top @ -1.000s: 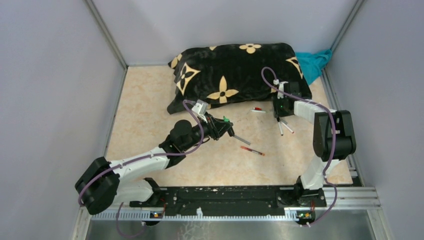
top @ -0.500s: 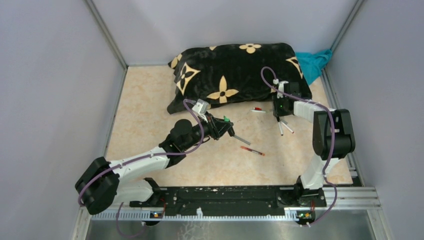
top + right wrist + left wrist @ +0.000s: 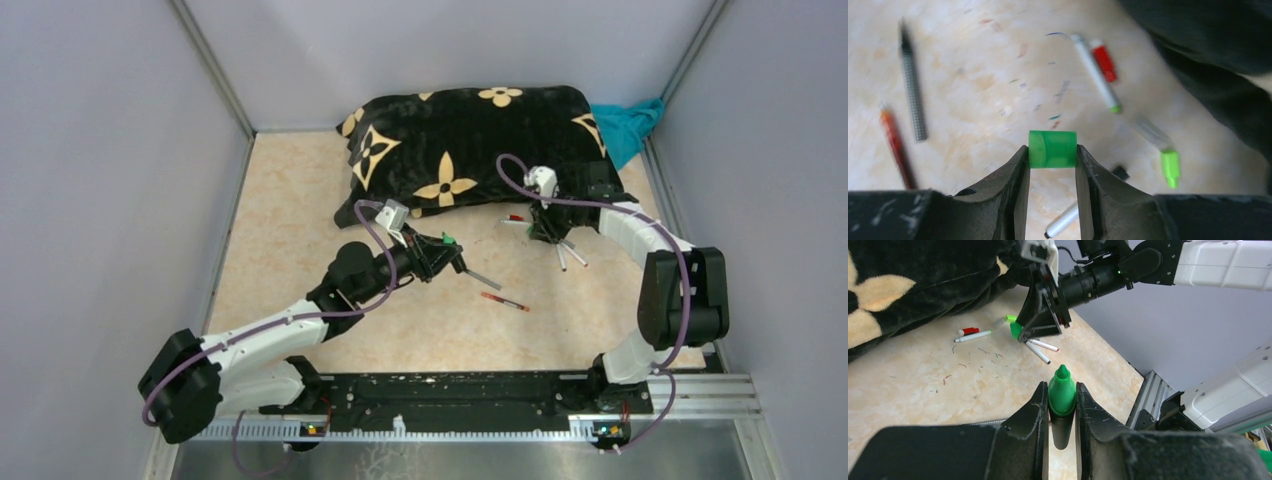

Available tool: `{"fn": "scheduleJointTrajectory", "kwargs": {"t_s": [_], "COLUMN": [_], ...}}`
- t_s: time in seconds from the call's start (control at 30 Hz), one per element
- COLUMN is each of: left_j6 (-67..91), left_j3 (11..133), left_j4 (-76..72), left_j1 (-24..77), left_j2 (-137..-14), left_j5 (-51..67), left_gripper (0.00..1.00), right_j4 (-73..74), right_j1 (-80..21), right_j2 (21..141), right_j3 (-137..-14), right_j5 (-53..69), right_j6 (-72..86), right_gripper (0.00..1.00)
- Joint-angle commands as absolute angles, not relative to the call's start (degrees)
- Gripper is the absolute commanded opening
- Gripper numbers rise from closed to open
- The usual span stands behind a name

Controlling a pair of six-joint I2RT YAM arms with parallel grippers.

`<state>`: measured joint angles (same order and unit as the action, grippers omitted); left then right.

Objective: Insert the pens into the pen caps

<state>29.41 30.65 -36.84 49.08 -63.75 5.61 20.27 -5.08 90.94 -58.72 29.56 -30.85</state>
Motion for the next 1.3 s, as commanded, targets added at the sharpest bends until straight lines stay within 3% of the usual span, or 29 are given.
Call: {"fn": "scheduleJointTrajectory", "kwargs": {"t_s": [0.0,0.2,0.53,0.93,1.17,1.27], "left_j6": [27.5,28.8,33.0,34.0,34.8,34.6], "left_j3": [28.5,25.6,20.3,19.2,18.9,19.4], "left_j4": [-33.5,-31.3,-28.0,-28.7,-35.9,-42.7], "left_j1": [48.8,48.8,48.8,48.8,48.8,48.8], "left_j2": [-59.1,-54.2,-46.6,-44.7,-47.2,-50.2], "left_j5": [5.2,3.5,2.4,2.4,4.8,8.0], "left_gripper": [0.0,0.0,0.0,0.0,0.0,0.0], "right_j4": [38.7,42.4,39.2,39.6,52.9,59.0], "right_j1": [-9.0,-17.6,-25.3,-26.2,-19.8,-18.5], "right_j2": [91.5,96.2,101.8,98.1,87.9,81.7], "right_j3": [-62.9,-64.7,-66.6,-69.6,-76.2,-74.8], "right_j5": [43.5,32.9,25.7,23.3,38.5,48.3], "right_j6": [-64.1,-81.7,-84.9,-74.0,-64.8,-64.6], "right_gripper": [0.24,0.31,0.35,0.55,0.59,0.68]}}
